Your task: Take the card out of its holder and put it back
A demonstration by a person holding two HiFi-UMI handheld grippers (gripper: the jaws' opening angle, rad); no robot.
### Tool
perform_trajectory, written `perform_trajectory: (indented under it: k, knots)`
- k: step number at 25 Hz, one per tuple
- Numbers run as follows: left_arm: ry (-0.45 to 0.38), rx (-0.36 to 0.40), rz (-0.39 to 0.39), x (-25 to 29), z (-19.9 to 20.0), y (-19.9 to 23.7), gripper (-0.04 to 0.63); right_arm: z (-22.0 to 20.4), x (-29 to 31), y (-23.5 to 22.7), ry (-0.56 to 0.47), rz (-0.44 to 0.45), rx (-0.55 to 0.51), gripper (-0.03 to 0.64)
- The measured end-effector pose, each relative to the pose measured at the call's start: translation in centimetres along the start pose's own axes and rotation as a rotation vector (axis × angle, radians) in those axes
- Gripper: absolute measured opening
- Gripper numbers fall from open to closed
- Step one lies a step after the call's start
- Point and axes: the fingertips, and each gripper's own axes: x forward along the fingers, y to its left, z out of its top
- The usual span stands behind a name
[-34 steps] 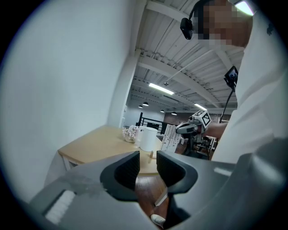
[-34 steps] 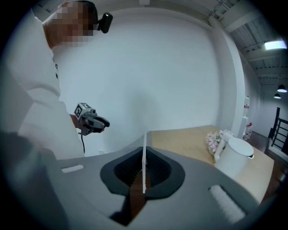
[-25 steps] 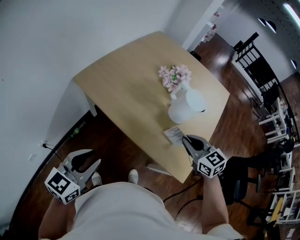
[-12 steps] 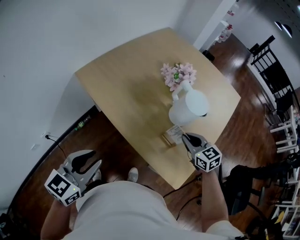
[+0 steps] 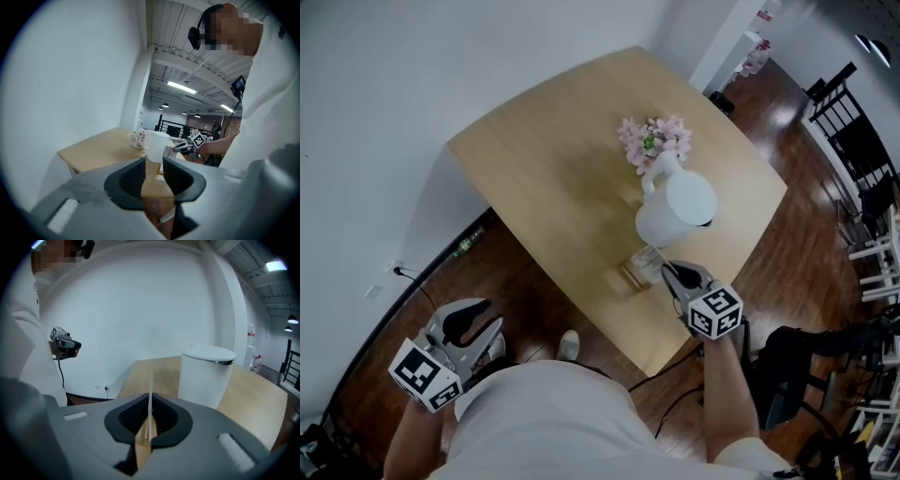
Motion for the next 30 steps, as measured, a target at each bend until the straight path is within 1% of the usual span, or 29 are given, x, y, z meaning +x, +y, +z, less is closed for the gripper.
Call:
perform_trajectory:
  k: [4,8,13,21,22,24,25,27,30]
  knots:
    - [0.011,0.007,-0.009,0.2,0.0,-0.5,0.126,-0.9,0.4,0.0,0.013,0.008,-0.002,0.021]
    - [0.025,0.016,-0.010,0.2,0.0,-1.0,0.126,-2.8,1.3,-0.1,0.034,0.016,0.001,0.021]
    - [0.047,0.014,0.001,-0.1,-0.3,-1.3,0.124,-4.5,2.2,-0.3,0.033,0.025,0.027,0.021]
    - [0.077,0.003,0.029,-0.7,-0.9,-1.8,0.126,-4.6,2.3,-0.5,0.024,0.012,0.013,0.023]
    - [0.083,0.004,0.030,-0.8,-1.0,-1.9,0.126,-4.4,2.2,-0.5,0.022,0.003,0.006,0.028]
    - [0.096,0.008,0.026,-1.1,-1.3,-2.0,0.126,-3.8,2.0,-0.5,0.006,-0.029,-0.005,0.104]
    - [0.101,0.011,0.021,-1.2,-1.4,-2.1,0.126,-3.3,1.7,-0.5,-0.005,-0.052,-0.012,0.124]
    - [0.109,0.021,0.003,-1.4,-1.5,-2.1,0.126,-2.3,0.9,-0.4,-0.028,-0.115,-0.027,0.164]
    - [0.117,0.052,-0.053,-1.5,-1.5,-2.4,0.126,-0.8,-1.6,0.6,-0.059,-0.228,-0.034,0.200]
